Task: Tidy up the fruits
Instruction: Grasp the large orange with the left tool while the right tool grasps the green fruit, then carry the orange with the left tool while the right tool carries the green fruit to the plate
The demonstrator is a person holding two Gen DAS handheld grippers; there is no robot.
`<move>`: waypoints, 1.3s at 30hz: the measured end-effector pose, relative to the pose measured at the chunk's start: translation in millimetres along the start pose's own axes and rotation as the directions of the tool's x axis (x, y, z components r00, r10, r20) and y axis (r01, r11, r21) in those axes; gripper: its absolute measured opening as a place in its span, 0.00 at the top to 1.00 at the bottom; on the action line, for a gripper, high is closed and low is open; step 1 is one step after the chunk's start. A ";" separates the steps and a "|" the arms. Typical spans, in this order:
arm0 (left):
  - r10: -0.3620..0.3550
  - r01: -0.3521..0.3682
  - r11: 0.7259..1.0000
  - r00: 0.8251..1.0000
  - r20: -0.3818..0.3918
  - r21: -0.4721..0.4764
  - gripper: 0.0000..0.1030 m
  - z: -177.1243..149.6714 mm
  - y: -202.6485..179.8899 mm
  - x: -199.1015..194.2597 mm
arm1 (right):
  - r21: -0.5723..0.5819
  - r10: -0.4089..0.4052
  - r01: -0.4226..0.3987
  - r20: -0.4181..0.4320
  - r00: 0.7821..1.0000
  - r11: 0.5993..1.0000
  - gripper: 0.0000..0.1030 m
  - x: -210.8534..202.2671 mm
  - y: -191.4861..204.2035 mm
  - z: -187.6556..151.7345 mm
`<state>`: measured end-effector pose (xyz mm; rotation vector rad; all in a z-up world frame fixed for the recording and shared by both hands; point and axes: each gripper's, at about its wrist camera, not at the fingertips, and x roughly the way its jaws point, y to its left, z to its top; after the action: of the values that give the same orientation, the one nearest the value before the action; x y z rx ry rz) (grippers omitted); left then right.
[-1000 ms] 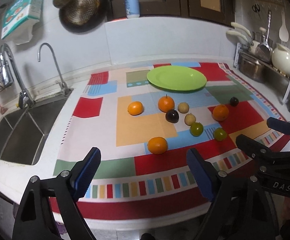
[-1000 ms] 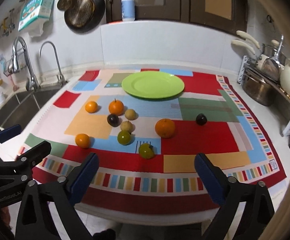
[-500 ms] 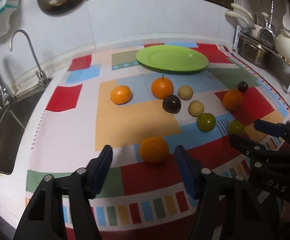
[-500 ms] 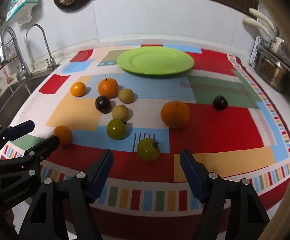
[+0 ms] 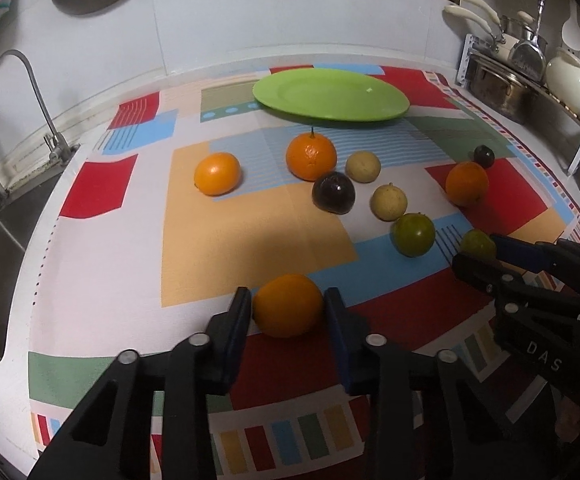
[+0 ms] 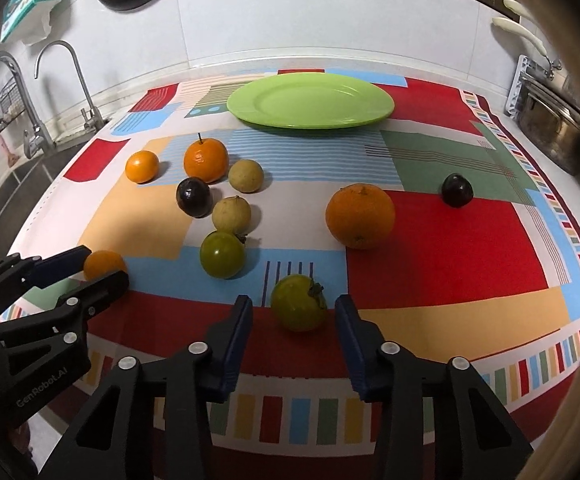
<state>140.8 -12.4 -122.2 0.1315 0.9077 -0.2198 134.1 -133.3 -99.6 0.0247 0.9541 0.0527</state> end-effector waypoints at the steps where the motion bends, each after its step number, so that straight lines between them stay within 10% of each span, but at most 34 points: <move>1: -0.003 0.003 1.000 1.000 0.000 0.000 0.65 0.1 1.1 0.5 | 0.001 -0.001 0.001 0.000 1.000 1.000 0.63 1.1 -0.8 0.7; 18: -0.073 0.065 0.993 0.994 0.086 0.094 0.65 26.7 -5.4 -31.4 | -0.017 0.002 -0.001 0.068 0.998 1.000 0.71 -24.2 12.2 11.2; 39: -0.211 0.166 0.958 0.960 0.182 0.234 0.65 132.6 2.3 -23.6 | 0.019 -0.015 0.012 0.172 0.985 1.000 0.71 -21.6 6.0 100.5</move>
<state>228.8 -34.2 -22.6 0.2197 0.6881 -0.5036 203.4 -128.4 -23.7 0.0391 0.7819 0.0288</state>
